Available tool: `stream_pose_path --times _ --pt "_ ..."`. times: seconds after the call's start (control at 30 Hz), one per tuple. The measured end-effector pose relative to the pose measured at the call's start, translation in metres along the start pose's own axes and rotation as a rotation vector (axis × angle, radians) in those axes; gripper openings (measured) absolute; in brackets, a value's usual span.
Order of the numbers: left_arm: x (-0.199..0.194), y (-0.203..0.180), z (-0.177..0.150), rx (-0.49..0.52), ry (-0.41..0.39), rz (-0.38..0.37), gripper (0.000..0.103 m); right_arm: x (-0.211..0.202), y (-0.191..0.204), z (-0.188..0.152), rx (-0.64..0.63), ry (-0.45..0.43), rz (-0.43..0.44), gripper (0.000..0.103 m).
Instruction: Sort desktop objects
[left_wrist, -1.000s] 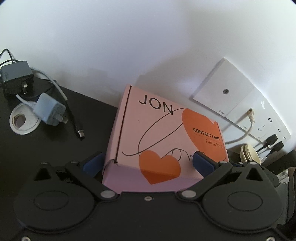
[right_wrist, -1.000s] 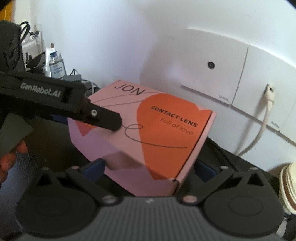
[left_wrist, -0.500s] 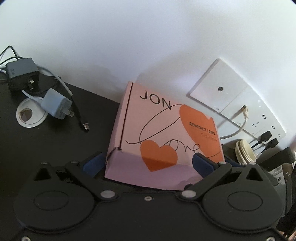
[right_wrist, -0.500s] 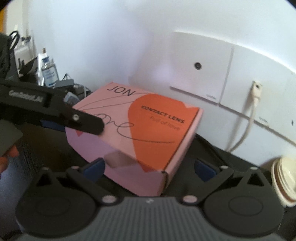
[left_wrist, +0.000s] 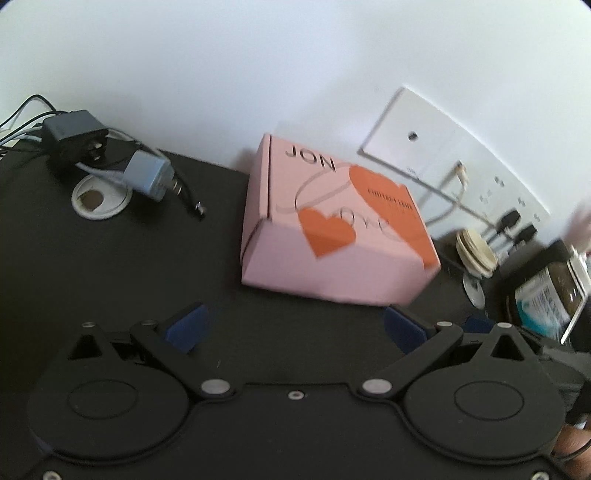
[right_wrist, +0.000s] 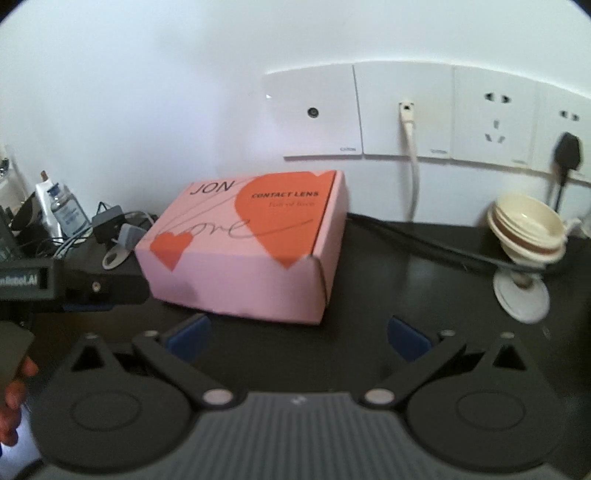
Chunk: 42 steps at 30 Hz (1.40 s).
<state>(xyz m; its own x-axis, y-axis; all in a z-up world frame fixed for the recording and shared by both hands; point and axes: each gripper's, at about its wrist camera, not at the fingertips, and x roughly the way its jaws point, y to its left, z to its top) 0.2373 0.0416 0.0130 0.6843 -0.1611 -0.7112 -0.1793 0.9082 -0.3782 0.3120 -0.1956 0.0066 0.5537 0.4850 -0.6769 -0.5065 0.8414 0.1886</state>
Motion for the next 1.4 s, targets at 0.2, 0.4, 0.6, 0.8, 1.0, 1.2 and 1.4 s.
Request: stream_pose_path --times 0.2,0.4,0.6,0.8,1.0,1.2,1.4 --pt "-0.024 0.007 -0.033 0.045 0.021 -0.014 0.103 -0.025 0.022 -0.024 0.031 -0.002 -0.054 0.102" --pt "-0.052 0.015 -0.059 0.106 0.026 -0.032 0.103 -0.049 0.045 -0.051 0.061 0.010 -0.102 0.102" --pt "-0.076 0.026 -0.080 0.133 0.026 -0.030 0.103 -0.064 0.062 -0.078 0.077 0.043 -0.146 0.102" --pt "-0.092 0.027 -0.096 0.184 0.034 -0.044 0.103 -0.081 0.076 -0.098 0.104 0.050 -0.187 0.102" --pt "-0.105 0.025 -0.104 0.235 0.034 -0.080 0.103 -0.097 0.084 -0.111 0.131 0.040 -0.221 0.102" --pt "-0.111 0.022 -0.120 0.298 0.044 -0.083 0.103 -0.114 0.085 -0.123 0.164 0.029 -0.251 0.102" --pt "-0.116 0.020 -0.133 0.329 0.056 -0.091 0.103 -0.127 0.087 -0.139 0.193 0.029 -0.270 0.102"
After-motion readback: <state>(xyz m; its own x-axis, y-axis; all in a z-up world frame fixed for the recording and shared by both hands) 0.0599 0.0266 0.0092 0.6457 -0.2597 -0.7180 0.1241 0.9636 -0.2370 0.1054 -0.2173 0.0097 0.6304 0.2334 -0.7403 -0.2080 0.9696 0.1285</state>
